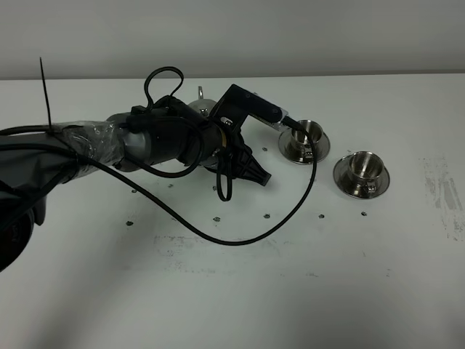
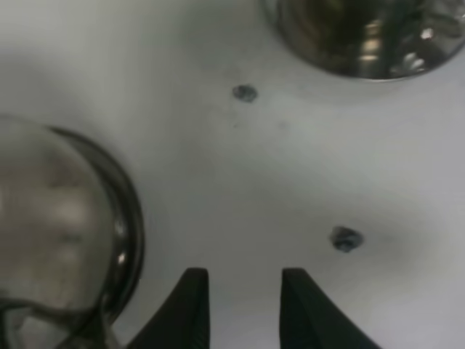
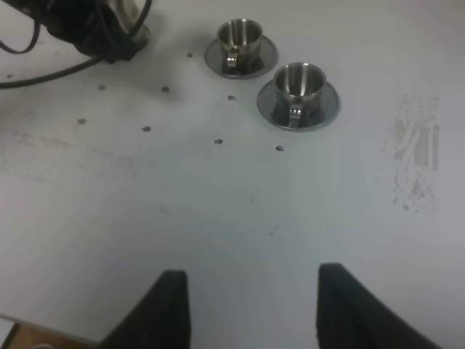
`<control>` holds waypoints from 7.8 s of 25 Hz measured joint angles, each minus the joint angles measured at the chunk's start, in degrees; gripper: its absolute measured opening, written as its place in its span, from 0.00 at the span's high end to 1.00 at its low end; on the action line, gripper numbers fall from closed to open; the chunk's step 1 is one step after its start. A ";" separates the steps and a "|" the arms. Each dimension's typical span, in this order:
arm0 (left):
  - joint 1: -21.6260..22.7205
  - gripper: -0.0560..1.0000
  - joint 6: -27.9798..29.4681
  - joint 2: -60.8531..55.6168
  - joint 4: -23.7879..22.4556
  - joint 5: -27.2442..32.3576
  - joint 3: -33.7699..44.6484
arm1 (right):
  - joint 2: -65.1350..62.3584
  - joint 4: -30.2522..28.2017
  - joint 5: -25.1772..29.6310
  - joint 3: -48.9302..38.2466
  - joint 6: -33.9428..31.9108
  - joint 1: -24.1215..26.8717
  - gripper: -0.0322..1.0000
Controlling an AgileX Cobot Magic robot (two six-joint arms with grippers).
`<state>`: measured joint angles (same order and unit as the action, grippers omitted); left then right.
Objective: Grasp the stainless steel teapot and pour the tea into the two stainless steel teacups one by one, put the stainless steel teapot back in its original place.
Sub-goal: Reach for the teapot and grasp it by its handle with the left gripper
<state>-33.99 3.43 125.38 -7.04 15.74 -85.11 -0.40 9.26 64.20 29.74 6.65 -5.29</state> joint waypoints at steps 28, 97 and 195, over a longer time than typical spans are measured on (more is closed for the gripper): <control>4.85 0.68 1.53 -3.18 -5.36 14.60 0.00 | 0.00 0.00 -0.01 0.00 0.00 0.00 0.59; 12.46 0.51 -21.90 -3.00 14.14 36.03 -18.28 | 0.00 0.96 -0.01 0.00 0.00 0.00 0.59; 12.15 0.72 -22.10 2.75 14.15 30.23 -18.37 | 0.00 1.03 -0.01 0.00 0.00 0.00 0.59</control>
<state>-21.84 -18.67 128.13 7.11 45.96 -103.48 -0.40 10.29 64.19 29.74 6.65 -5.29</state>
